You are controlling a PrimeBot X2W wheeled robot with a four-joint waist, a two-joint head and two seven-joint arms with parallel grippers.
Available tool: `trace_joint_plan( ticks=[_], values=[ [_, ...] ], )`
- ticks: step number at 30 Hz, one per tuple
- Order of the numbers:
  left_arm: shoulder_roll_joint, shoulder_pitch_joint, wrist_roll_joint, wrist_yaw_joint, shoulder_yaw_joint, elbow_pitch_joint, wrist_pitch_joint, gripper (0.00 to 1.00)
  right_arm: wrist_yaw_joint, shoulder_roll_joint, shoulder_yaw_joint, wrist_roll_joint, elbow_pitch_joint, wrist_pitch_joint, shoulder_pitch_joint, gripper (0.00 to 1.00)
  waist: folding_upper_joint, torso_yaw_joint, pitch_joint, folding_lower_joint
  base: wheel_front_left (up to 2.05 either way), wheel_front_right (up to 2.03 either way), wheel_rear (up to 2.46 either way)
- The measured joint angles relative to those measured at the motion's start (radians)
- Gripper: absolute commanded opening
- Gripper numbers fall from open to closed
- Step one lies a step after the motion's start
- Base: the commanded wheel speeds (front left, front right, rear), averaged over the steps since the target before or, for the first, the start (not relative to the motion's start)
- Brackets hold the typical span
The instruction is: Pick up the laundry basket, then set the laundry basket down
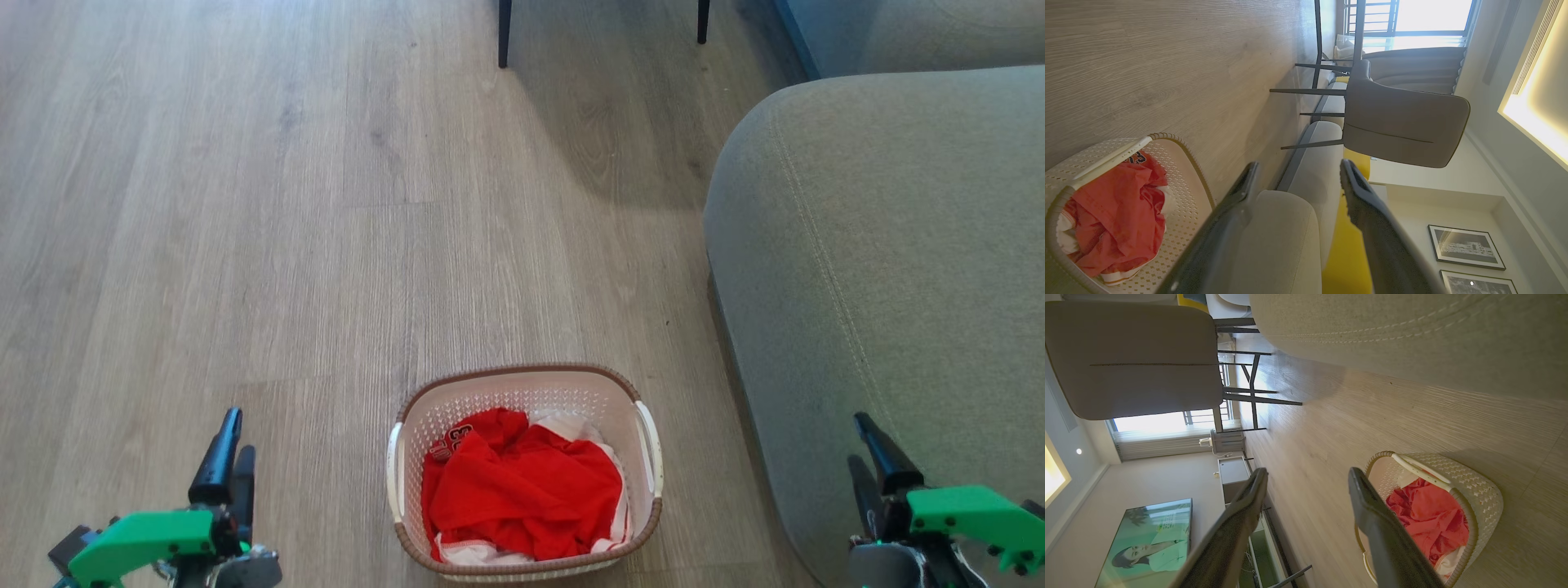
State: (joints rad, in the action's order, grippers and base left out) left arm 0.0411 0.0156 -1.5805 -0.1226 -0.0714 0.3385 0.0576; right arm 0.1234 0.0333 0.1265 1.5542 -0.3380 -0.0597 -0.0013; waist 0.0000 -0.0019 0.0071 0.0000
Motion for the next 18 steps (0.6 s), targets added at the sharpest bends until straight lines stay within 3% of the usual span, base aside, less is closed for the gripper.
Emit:
trace_joint_plan(
  ticks=[18],
  values=[
    [0.0, -0.024, 0.133, 0.0, -0.041, -0.072, -0.052, 1.0, 0.0, 0.0, 0.027, -0.232, 0.118, 0.051, -0.037, 1.0, 0.0, -0.001, 0.003, 0.0, 0.0, 0.0, 0.0]
  ],
)
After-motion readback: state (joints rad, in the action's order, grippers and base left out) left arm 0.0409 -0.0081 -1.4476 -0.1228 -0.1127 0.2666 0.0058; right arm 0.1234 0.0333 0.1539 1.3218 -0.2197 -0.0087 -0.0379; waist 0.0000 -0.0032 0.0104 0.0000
